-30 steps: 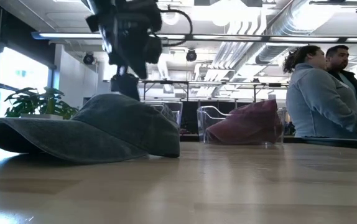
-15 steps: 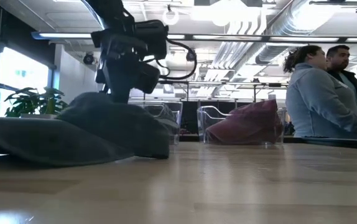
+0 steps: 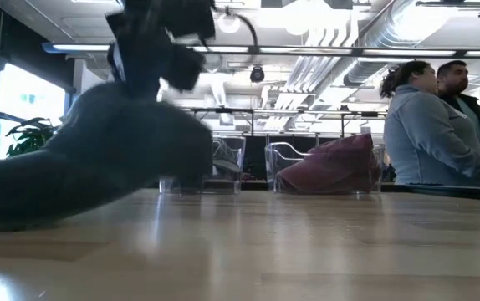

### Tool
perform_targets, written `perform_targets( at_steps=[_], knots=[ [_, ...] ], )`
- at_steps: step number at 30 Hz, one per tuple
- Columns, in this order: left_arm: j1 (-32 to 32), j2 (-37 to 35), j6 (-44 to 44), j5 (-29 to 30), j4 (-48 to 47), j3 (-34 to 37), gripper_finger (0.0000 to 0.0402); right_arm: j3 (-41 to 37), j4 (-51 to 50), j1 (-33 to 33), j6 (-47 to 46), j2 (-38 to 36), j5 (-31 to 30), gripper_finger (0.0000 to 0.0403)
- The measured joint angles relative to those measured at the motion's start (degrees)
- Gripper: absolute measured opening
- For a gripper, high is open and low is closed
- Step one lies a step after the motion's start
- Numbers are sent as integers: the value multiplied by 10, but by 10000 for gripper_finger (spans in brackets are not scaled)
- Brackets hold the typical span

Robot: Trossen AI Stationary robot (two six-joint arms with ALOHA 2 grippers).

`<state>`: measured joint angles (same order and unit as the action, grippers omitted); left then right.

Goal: Pick & Place hat
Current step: Put the black cap into the left transparent bin

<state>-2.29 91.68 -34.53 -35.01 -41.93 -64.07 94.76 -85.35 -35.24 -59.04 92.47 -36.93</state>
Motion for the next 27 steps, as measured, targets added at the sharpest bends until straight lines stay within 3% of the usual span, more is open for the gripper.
perform_targets(
  at_steps=[5, 9, 14, 18, 21, 27],
  knots=[
    [0, -96, -80, 83, -5, -23, 6, 0, -16, 33, 62, -39, -30, 126],
    [-1, -142, -112, 178, -3, -87, 8, 0, -25, 62, 139, -72, -81, 111],
    [-33, -147, -102, 313, -51, -212, 8, -62, -8, 110, 228, -142, -127, 91],
    [-92, -130, -24, 412, -87, -288, 3, -163, 49, 160, 277, -229, -121, 76],
    [-144, -122, 55, 428, -91, -295, 3, -235, 118, 186, 324, -301, -94, 67],
    [-233, -89, 138, 404, -101, -275, 3, -333, 284, 223, 425, -422, 6, 53]
  ],
)
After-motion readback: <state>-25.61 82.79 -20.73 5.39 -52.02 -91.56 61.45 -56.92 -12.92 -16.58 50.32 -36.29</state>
